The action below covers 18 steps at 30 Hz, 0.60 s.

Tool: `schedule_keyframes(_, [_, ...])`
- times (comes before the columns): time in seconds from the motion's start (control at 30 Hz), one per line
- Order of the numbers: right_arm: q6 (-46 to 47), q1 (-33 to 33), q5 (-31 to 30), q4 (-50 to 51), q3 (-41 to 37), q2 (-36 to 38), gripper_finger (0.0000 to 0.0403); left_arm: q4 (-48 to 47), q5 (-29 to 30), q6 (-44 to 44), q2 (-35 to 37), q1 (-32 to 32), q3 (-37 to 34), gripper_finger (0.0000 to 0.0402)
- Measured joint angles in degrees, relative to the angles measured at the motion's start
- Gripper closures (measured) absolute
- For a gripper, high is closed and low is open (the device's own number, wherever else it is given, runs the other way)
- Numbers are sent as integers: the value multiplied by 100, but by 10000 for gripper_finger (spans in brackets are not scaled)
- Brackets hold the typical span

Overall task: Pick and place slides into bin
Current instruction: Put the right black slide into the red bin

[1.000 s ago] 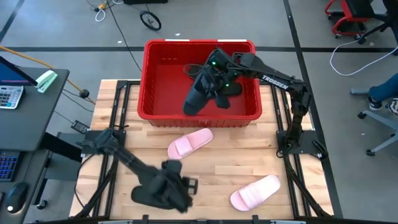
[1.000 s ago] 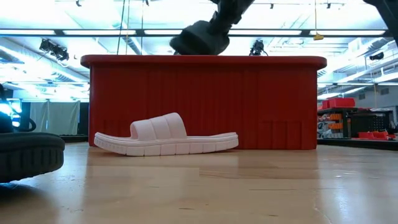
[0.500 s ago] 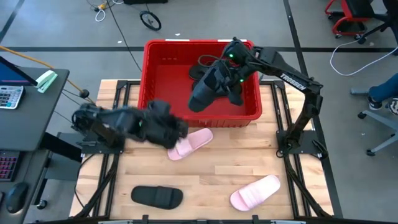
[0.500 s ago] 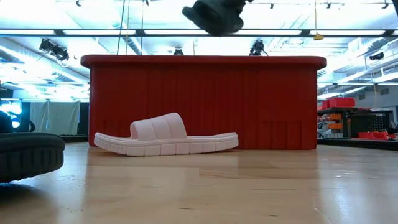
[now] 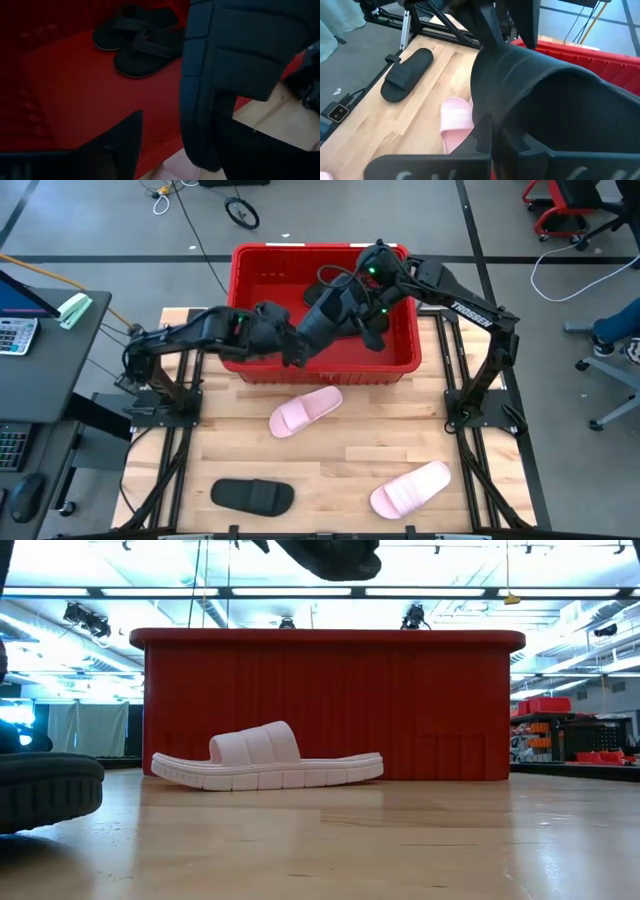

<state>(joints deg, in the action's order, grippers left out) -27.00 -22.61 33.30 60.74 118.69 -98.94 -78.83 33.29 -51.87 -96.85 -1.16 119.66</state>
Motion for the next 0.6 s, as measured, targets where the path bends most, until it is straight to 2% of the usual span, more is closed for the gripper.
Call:
schedule_keyframes(0.23, [-3, 7, 49, -439, 1, 0, 393, 688, -767, 976, -142, 227, -7, 196])
schedule_keyframes(0.37, [-3, -3, 18, -424, 1, 2, 392, 701, -895, 1092, -150, 266, -7, 252])
schedule_keyframes(0.5, [10, -13, -319, -324, 1, 4, 380, 691, -875, 1044, -176, 264, -4, 337])
schedule_keyframes(0.53, [15, -11, -457, -309, 1, 4, 374, 687, -867, 1042, -172, 265, -5, 350])
schedule_keyframes(0.6, [-7, -4, -651, -224, 1, 4, 357, 680, -874, 1021, -176, 273, -4, 351])
